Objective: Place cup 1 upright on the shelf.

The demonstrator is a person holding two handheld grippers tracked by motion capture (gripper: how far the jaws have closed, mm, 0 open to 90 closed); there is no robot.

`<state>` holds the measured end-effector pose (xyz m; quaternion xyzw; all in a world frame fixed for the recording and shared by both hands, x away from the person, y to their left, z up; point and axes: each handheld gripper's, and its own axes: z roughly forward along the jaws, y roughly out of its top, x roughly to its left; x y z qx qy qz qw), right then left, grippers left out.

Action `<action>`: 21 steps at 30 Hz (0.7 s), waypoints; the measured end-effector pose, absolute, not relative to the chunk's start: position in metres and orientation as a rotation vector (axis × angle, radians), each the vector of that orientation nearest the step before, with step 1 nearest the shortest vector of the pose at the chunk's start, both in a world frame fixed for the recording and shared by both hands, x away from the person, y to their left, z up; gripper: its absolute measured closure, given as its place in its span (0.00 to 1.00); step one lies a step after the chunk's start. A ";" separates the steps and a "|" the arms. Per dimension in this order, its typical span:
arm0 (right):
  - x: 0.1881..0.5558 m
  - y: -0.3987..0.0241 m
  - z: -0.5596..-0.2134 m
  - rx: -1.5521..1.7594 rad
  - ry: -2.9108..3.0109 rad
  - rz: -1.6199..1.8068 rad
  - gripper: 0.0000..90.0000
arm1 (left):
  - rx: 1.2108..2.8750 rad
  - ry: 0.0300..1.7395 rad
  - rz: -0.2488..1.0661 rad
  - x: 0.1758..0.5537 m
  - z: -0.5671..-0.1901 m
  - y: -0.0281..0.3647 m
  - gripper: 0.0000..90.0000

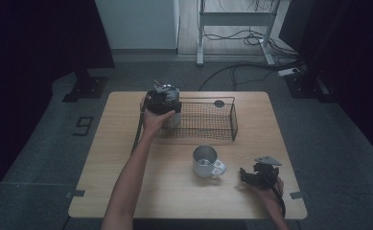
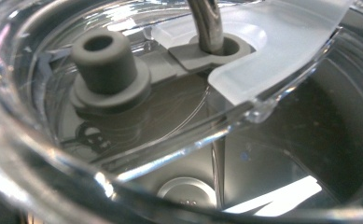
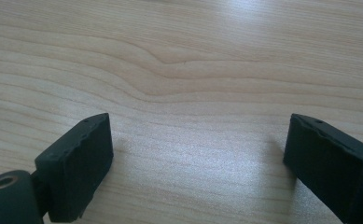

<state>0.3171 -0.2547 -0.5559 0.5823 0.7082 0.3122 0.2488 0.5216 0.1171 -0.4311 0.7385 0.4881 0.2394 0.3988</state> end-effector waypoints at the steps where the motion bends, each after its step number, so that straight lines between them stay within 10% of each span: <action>1: 0.317 -0.255 -0.556 1.587 1.929 0.851 0.08 | 1.870 1.237 0.610 0.522 -0.432 0.117 0.05; 21: 0.317 -0.255 -0.556 1.586 1.930 0.851 0.09 | 1.893 1.269 0.602 0.527 -0.459 0.112 0.05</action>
